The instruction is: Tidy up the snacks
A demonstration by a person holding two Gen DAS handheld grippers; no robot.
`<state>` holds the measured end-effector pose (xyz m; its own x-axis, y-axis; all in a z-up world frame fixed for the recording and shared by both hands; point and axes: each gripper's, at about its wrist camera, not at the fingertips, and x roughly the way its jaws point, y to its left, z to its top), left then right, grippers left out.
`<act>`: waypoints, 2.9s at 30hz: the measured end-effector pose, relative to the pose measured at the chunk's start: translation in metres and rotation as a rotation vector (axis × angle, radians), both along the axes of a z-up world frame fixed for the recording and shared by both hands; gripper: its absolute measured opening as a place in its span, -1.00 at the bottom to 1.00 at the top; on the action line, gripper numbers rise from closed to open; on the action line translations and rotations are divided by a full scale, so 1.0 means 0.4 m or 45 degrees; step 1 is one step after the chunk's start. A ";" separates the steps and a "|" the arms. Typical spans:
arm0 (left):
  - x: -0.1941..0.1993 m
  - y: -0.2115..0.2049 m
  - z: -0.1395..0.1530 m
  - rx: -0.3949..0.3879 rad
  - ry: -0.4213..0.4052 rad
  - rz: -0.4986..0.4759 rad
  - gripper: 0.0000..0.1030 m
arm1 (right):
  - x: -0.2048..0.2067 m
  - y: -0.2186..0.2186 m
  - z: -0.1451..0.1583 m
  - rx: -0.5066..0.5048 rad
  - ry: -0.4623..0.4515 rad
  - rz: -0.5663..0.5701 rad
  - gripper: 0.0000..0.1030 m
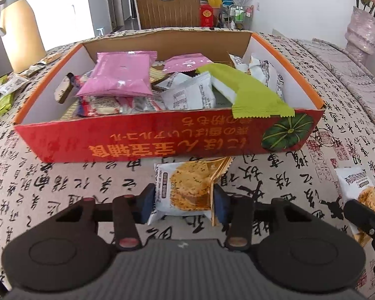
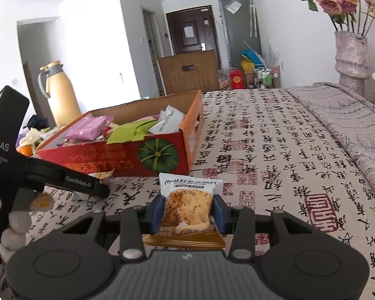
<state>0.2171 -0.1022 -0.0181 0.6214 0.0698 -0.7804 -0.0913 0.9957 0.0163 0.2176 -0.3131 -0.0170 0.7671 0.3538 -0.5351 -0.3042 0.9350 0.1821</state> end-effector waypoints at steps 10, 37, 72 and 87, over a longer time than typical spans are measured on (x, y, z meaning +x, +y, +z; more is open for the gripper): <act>-0.093 0.059 0.131 0.038 -0.203 -0.116 -0.07 | -0.038 0.069 0.085 -0.095 -0.167 0.022 -0.21; 0.135 0.301 0.175 0.073 -0.398 0.083 0.88 | 0.312 0.334 0.134 -0.126 -0.169 -0.041 0.77; -0.376 0.288 0.104 -0.030 -0.430 -0.055 1.00 | -0.207 0.253 0.118 -0.096 -0.169 -0.126 1.00; -0.398 0.293 0.076 -0.068 -0.408 -0.072 1.00 | -0.228 0.244 0.053 -0.128 -0.071 -0.166 1.00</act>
